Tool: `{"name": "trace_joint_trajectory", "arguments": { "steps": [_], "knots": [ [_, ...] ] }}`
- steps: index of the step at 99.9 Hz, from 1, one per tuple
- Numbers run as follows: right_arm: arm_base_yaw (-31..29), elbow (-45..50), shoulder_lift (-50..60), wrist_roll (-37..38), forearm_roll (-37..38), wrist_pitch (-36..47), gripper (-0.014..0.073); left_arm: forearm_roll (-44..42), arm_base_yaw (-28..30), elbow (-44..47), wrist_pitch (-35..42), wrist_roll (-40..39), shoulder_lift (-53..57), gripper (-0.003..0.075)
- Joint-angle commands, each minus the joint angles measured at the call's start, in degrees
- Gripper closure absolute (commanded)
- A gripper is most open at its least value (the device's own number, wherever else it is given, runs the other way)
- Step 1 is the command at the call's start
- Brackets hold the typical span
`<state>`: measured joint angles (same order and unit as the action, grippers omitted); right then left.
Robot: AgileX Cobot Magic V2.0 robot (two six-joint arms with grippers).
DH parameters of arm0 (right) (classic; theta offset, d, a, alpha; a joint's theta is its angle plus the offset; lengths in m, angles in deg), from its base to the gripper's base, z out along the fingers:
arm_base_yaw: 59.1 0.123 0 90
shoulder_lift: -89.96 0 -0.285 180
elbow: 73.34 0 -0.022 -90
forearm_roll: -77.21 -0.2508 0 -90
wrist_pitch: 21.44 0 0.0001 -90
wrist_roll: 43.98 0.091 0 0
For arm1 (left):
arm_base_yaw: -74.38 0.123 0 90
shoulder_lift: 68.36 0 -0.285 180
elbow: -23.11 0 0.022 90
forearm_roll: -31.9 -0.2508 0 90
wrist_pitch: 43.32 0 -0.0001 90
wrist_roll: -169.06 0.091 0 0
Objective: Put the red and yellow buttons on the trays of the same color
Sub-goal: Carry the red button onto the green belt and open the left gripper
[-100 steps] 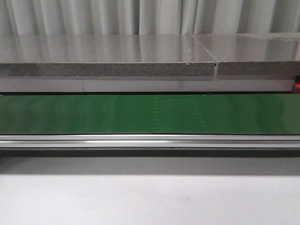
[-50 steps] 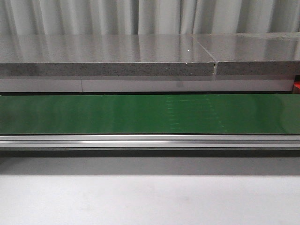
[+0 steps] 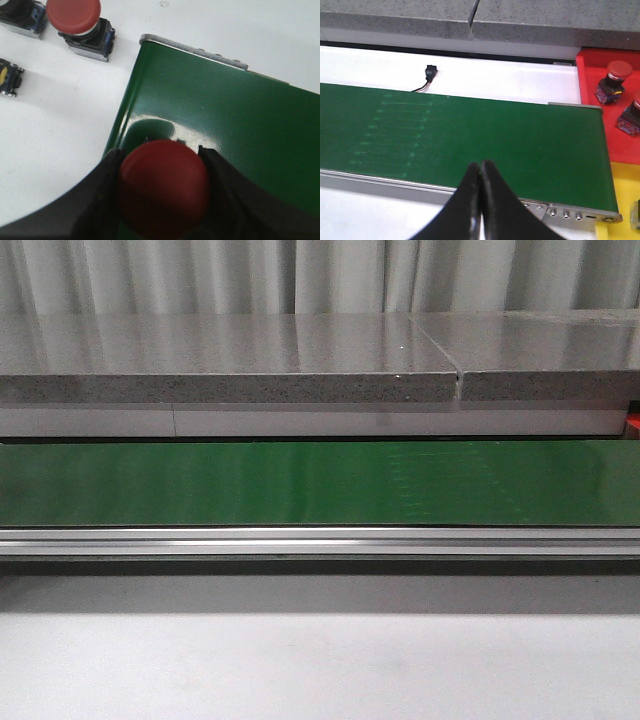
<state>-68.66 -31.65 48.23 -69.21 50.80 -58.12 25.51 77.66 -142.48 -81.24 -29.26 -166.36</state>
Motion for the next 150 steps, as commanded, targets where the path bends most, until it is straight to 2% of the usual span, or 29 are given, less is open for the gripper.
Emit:
{"name": "trace_joint_trajectory", "arguments": {
  "steps": [1, 20, 29, 65, 95, 119, 136, 150],
  "knots": [
    [0.01, -1.34, -0.04, -0.60, -1.27, 3.31, 0.0659, -0.15, -0.38, -1.40, 2.45, 0.12, 1.96, 0.0538],
    [0.01, -1.34, -0.04, -0.60, -1.27, 3.31, 0.0659, -0.15, -0.38, -1.40, 2.34, 1.29, 2.06, 0.0216],
    [0.01, -1.34, -0.04, -0.60, -1.27, 3.31, 0.0659, -0.15, -0.38, -1.40, 2.34, 1.87, 2.17, 0.0152],
    [0.01, -1.34, -0.04, -0.60, -1.27, 3.31, 0.0659, 1.42, -0.38, -2.41, 2.36, 2.97, 4.63, 0.0152],
    [0.01, -1.34, -0.04, -0.60, -1.27, 3.31, 0.0659, 14.19, -0.38, -8.35, -0.21, 15.07, 5.52, 0.0152],
    [0.01, -1.34, -0.04, -0.60, -1.27, 3.31, 0.0659, 14.44, -0.04, -11.79, 0.58, 15.28, 5.79, 0.0152],
    [0.01, -1.34, -0.04, -0.60, -1.27, 3.31, 0.0659, 14.23, 2.67, -11.79, 0.89, 15.28, 5.92, 0.0152],
    [0.01, -1.34, -0.04, -0.60, -1.27, 3.31, 0.0659, 14.23, 7.36, -11.45, 0.89, 15.28, 5.92, 0.0152]
  ]
}}
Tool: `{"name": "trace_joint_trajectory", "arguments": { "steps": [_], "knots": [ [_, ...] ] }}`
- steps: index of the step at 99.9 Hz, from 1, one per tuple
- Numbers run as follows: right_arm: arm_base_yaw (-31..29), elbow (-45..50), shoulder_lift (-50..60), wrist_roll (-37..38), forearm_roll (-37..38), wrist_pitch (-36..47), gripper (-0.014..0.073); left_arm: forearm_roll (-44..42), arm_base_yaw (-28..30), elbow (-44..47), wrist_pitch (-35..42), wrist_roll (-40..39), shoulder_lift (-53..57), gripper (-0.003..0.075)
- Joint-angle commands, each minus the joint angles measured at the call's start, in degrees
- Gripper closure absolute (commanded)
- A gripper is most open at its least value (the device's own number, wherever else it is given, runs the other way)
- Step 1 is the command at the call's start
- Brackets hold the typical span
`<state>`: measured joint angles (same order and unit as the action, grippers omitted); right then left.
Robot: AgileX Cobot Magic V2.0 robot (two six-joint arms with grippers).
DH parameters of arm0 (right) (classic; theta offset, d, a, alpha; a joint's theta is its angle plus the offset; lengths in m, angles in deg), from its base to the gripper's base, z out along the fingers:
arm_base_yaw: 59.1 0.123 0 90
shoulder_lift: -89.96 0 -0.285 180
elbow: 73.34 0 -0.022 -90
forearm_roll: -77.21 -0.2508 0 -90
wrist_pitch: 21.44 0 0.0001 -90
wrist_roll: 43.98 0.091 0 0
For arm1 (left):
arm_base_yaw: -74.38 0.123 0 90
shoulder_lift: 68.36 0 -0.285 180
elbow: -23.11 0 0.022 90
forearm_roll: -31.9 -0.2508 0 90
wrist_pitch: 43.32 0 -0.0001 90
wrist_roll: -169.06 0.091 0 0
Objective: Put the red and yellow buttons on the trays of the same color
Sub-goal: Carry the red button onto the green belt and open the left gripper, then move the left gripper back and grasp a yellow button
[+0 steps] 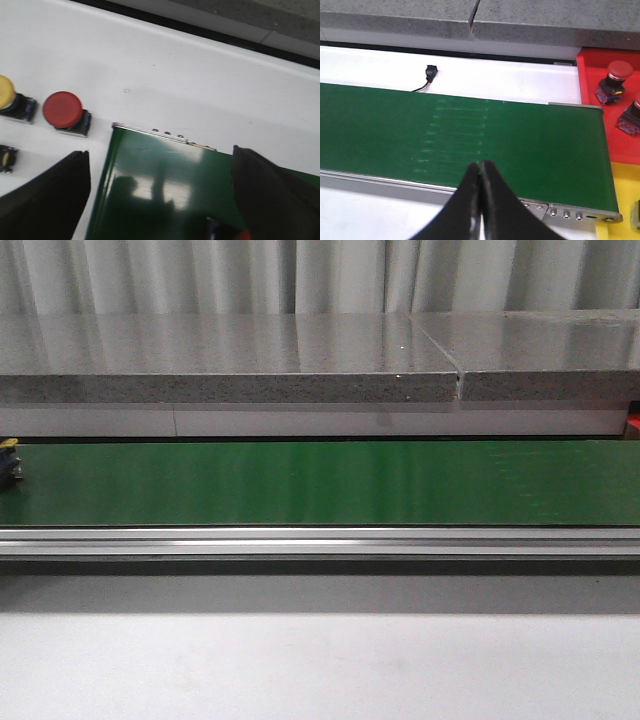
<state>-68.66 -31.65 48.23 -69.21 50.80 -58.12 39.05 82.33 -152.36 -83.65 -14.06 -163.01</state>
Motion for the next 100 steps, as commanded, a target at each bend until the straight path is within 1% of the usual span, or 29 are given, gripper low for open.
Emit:
{"name": "trace_joint_trajectory", "arguments": {
  "steps": [1, 24, 40, 59, 80, 100],
  "knots": [
    [0.01, -1.34, -0.04, -0.60, -1.27, 3.31, 0.0659, 0.69, 3.24, -1.57, 3.31, 0.08, 2.58, 0.0152],
    [0.01, -1.34, -0.04, -0.60, -1.27, 3.31, 0.0659, 0.69, 12.35, 0.37, 3.69, 0.08, 2.29, 0.0152],
    [0.01, -1.34, -0.04, -0.60, -1.27, 3.31, 0.0659, 0.17, 17.06, 1.06, 4.26, 0.08, -1.21, 0.0152],
    [0.01, -1.34, -0.04, -0.60, -1.27, 3.31, 0.0659, 0.17, 19.19, 0.87, 6.83, 0.08, -6.64, 0.0152],
    [0.01, -1.34, -0.04, -0.60, -1.27, 3.31, 0.0659, -0.39, 19.18, 0.87, 7.56, 0.08, -11.56, 0.0152],
    [0.01, -1.34, -0.04, -0.60, -1.27, 3.31, 0.0659, -1.53, 19.18, 0.74, 11.55, 0.08, -13.87, 0.0152]
  ]
}}
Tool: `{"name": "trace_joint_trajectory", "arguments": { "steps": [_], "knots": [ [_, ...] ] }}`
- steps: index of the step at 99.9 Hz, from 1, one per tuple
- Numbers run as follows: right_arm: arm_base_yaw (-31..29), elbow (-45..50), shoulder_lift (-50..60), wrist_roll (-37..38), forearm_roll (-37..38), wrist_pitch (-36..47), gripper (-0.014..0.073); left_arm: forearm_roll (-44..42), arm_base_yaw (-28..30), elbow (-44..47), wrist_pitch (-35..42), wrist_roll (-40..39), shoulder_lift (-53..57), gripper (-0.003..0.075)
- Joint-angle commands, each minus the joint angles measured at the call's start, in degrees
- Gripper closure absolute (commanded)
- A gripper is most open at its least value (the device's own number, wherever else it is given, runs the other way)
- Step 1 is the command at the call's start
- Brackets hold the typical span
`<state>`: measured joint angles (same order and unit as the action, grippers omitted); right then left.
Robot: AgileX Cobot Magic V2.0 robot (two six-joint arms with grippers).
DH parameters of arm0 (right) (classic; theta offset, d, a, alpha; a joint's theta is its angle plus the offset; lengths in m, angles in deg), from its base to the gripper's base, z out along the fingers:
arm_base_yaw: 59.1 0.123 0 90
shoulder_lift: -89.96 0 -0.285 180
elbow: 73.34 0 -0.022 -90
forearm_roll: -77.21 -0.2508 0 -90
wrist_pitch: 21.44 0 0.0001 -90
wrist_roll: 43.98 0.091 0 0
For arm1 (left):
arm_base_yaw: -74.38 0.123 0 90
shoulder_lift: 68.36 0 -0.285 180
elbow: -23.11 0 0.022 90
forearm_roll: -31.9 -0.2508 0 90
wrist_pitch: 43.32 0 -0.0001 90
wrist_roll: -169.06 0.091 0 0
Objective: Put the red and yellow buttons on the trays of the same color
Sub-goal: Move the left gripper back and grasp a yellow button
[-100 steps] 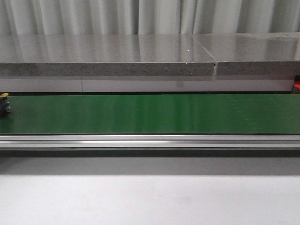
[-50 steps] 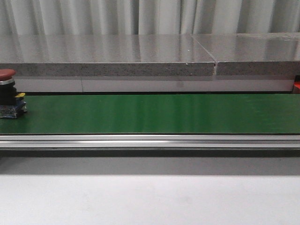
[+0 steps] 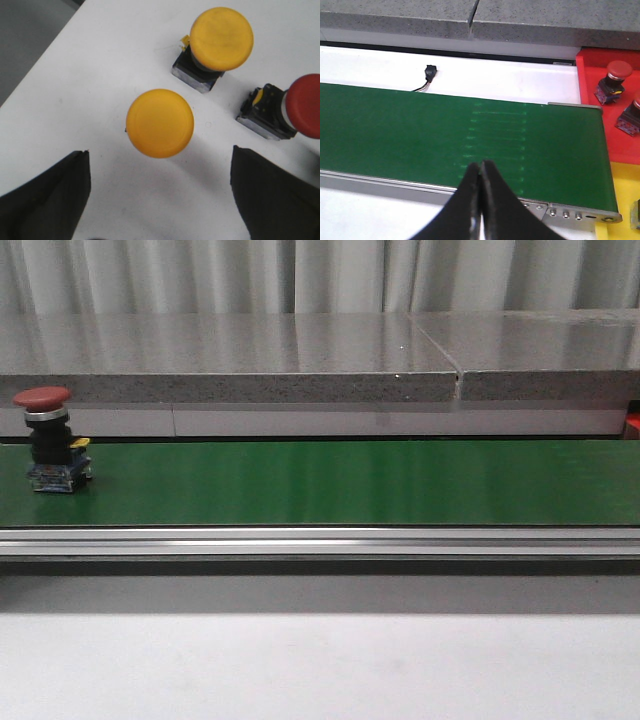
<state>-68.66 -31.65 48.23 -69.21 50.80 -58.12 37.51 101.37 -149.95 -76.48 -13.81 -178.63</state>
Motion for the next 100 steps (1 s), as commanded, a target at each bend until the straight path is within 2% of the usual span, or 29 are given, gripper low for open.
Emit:
{"name": "trace_joint_trajectory", "arguments": {
  "steps": [1, 49, 59, 85, 100],
  "knots": [
    [0.01, -1.34, -0.04, -0.60, -1.27, 3.31, 0.0659, 0.01, 0.14, -1.68, 4.51, -0.16, 1.59, 0.0152],
    [0.01, -1.34, -0.04, -0.60, -1.27, 3.31, 0.0659, 0.01, 0.14, -4.35, 6.72, -0.16, -4.61, 0.0169],
    [0.01, -1.34, -0.04, -0.60, -1.27, 3.31, 0.0659, 0.01, 0.14, -4.35, 6.72, -0.16, -4.84, 0.0260],
    [0.01, -1.34, -0.04, -0.60, -1.27, 3.31, 0.0659, 1.69, 0.01, -4.35, 6.61, -0.27, -3.74, 0.0634],
    [0.01, -1.34, -0.04, -0.60, -1.27, 3.31, 0.0659, 1.91, -0.22, -4.35, 6.38, -0.27, -0.16, 0.0740]
  ]
}}
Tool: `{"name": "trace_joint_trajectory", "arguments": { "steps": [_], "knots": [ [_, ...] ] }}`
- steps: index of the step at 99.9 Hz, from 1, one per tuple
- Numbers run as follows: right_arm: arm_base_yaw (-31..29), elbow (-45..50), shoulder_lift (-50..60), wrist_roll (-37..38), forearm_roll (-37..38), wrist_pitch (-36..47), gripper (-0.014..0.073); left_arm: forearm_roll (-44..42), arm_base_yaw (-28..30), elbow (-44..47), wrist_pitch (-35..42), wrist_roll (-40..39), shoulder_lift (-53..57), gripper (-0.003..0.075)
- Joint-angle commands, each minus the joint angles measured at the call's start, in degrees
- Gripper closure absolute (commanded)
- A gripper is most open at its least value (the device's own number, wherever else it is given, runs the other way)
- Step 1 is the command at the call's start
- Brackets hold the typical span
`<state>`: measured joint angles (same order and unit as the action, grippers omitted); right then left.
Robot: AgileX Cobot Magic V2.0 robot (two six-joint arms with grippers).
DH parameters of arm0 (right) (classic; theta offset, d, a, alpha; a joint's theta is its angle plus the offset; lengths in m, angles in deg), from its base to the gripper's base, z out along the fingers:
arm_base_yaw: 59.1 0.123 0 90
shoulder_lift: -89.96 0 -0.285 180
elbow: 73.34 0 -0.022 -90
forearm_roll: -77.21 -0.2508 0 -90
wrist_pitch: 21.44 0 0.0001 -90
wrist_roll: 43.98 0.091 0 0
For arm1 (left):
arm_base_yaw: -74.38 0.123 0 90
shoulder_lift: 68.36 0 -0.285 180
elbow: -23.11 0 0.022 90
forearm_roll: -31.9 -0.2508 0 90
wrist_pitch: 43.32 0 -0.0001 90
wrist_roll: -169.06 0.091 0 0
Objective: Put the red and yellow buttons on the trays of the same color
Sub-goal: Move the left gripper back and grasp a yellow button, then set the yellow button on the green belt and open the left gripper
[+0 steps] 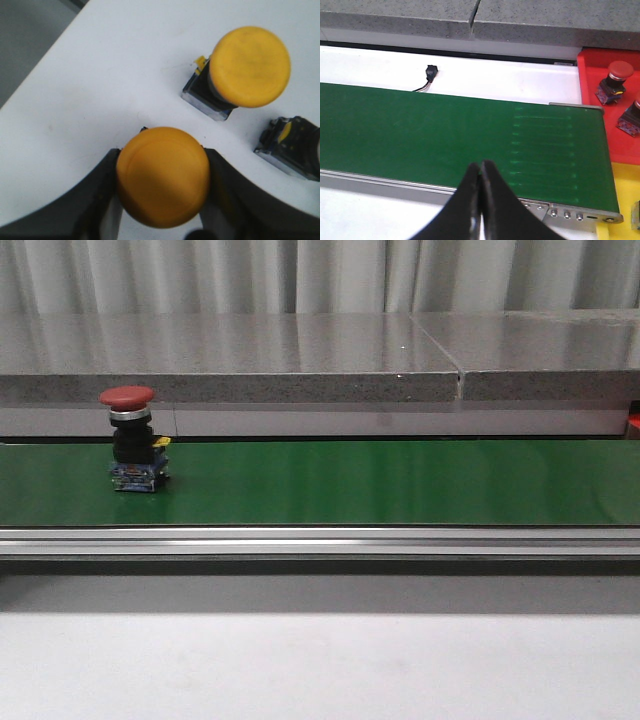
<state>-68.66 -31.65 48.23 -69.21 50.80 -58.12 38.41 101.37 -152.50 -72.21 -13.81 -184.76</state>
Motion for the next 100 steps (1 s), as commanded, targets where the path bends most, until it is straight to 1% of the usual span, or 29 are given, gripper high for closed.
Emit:
{"name": "trace_joint_trajectory", "arguments": {
  "steps": [1, 22, 49, 63, 72, 100],
  "knots": [
    [0.01, -1.34, -0.04, -0.60, -1.27, 3.31, 0.0659, 1.01, -0.22, -1.80, 1.97, -0.27, 6.18, 0.0738],
    [0.01, -1.34, -0.04, -0.60, -1.27, 3.31, 0.0659, 1.01, -2.52, -1.80, -0.25, -0.27, 14.22, 0.0739],
    [0.01, -1.34, -0.04, -0.60, -1.27, 3.31, 0.0659, 0.34, -10.44, -1.58, -4.67, 0.37, 22.94, 0.0739],
    [0.01, -1.34, -0.04, -0.60, -1.27, 3.31, 0.0659, -0.18, -14.62, -1.53, -7.33, 0.53, 24.72, 0.0739],
    [0.01, -1.34, -0.04, -0.60, -1.27, 3.31, 0.0659, -0.30, -16.98, -0.75, -7.71, 0.53, 24.81, 0.0739],
    [0.01, -1.34, -0.04, -0.60, -1.27, 3.31, 0.0659, -1.27, -21.40, 6.45, -7.47, 0.53, 24.81, 0.0739]
  ]
}}
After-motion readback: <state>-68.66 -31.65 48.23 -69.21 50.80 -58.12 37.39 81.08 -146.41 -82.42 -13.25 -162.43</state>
